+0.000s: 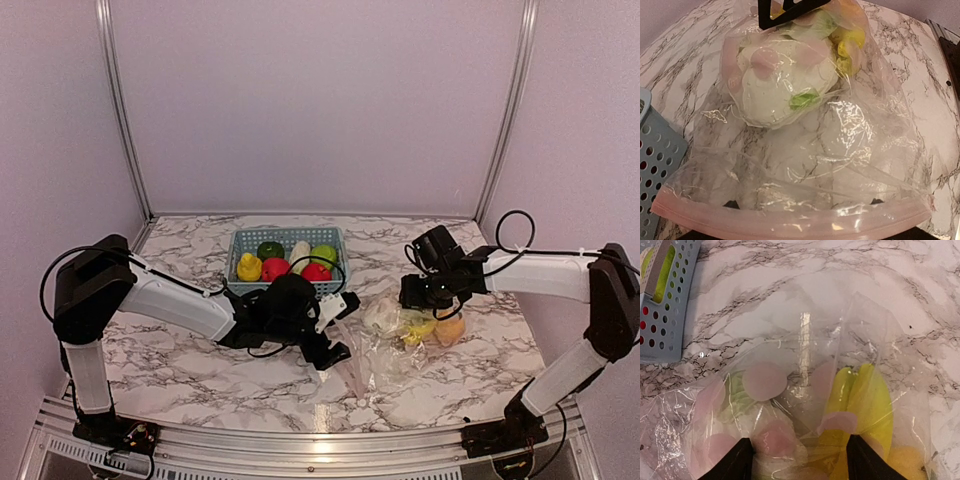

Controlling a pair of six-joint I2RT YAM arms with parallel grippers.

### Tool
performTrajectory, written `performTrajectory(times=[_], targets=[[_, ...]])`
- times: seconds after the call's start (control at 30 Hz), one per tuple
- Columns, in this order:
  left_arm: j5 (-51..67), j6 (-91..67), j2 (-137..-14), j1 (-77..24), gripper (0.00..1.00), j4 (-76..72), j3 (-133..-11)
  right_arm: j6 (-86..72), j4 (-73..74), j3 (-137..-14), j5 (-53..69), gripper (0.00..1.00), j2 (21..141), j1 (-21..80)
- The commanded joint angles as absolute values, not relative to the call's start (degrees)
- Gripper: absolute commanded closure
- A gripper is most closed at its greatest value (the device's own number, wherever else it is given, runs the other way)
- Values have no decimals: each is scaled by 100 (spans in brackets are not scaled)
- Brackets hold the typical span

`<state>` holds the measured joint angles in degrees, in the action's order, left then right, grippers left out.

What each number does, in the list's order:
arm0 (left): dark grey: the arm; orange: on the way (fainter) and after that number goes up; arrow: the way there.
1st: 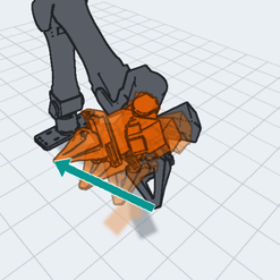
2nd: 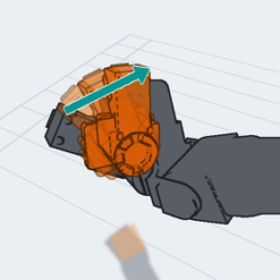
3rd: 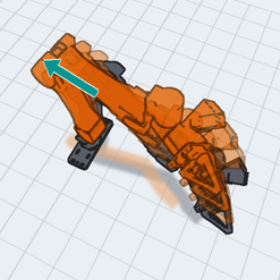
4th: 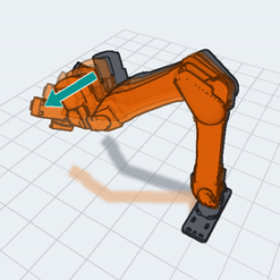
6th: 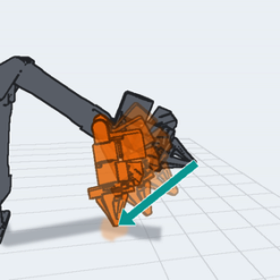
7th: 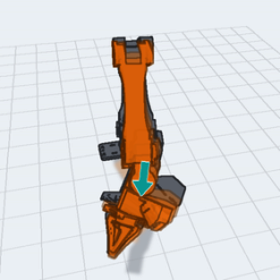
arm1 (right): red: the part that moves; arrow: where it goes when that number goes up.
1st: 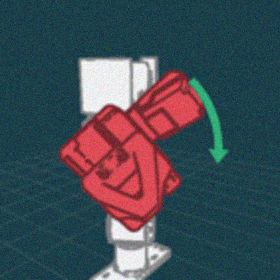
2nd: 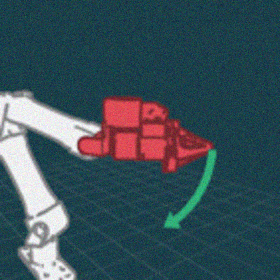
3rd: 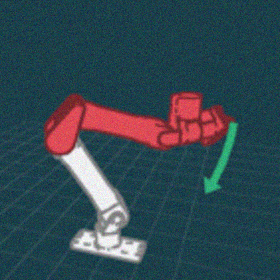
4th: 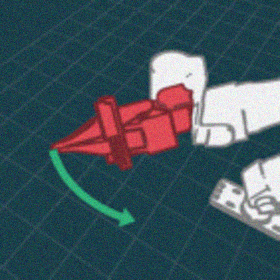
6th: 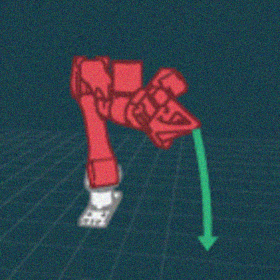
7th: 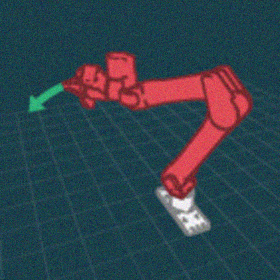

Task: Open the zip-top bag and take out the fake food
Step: Pick up the fake vegetable from the zipper food storage bag.

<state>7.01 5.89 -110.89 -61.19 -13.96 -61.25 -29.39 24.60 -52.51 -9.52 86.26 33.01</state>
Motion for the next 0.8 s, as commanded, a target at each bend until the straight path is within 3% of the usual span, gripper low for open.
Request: performTrajectory(times=[0.0,0.13,0.2,0.37,0.5,0.77], targets=[[635,686,-11206,-6144,8,-1242,-6287,-2835,2958,-5323,-965,36,8779,3502],[642,686,-11189,-6144,8,-1220,-6275,-2911,3236,-5657,-1128,54,8533,3566],[655,686,-11182,-6144,8,-1212,-6261,-2930,3333,-5815,-1149,57,8362,3581],[657,667,-11166,-6144,8,-1224,-6249,-2919,3363,-6050,-1038,56,8235,3621],[659,668,-11162,-6144,8,-1213,-6249,-2945,3102,-5995,-762,45,8365,3621],[670,667,-11136,-6144,8,-1216,-6240,-3113,2762,-5656,-577,41,8673,3567]])
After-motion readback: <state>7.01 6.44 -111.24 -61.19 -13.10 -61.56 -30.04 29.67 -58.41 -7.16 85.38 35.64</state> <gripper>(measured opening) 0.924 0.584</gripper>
